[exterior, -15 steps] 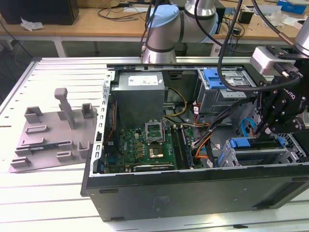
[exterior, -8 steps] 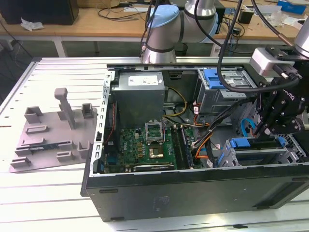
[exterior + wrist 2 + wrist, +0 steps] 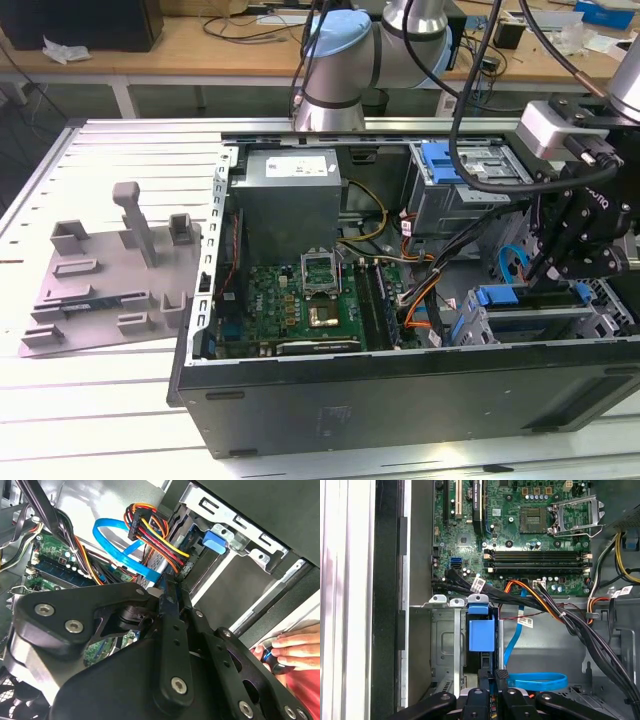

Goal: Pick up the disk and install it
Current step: 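Insert the second disk wire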

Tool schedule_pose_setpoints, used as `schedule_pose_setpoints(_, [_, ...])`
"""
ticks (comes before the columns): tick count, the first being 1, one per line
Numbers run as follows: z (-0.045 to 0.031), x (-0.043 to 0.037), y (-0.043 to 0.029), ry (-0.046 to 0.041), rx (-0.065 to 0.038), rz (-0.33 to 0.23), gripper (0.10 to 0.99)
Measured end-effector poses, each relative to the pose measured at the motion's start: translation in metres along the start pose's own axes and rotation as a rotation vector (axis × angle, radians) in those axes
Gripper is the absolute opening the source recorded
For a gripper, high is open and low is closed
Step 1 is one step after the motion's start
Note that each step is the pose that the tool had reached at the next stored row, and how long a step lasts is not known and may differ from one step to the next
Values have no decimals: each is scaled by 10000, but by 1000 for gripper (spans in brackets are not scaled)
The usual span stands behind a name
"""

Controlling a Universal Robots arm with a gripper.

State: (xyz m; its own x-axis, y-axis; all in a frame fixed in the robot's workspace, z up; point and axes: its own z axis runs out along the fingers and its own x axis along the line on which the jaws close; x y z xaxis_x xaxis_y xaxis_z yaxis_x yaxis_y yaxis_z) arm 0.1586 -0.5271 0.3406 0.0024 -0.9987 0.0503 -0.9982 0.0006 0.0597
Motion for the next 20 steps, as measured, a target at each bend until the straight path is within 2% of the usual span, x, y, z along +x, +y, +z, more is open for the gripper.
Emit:
schedule_pose_setpoints(15, [19, -1, -1, -5, 0, 0, 173])
schedule_pose_setpoints(18, [11, 0, 0, -1, -1, 1, 353])
schedule_pose_setpoints(19, [8, 0, -1, -3, 0, 0, 353])
schedule_pose_setpoints(20, [-6, 0, -1, 0, 0, 1, 420])
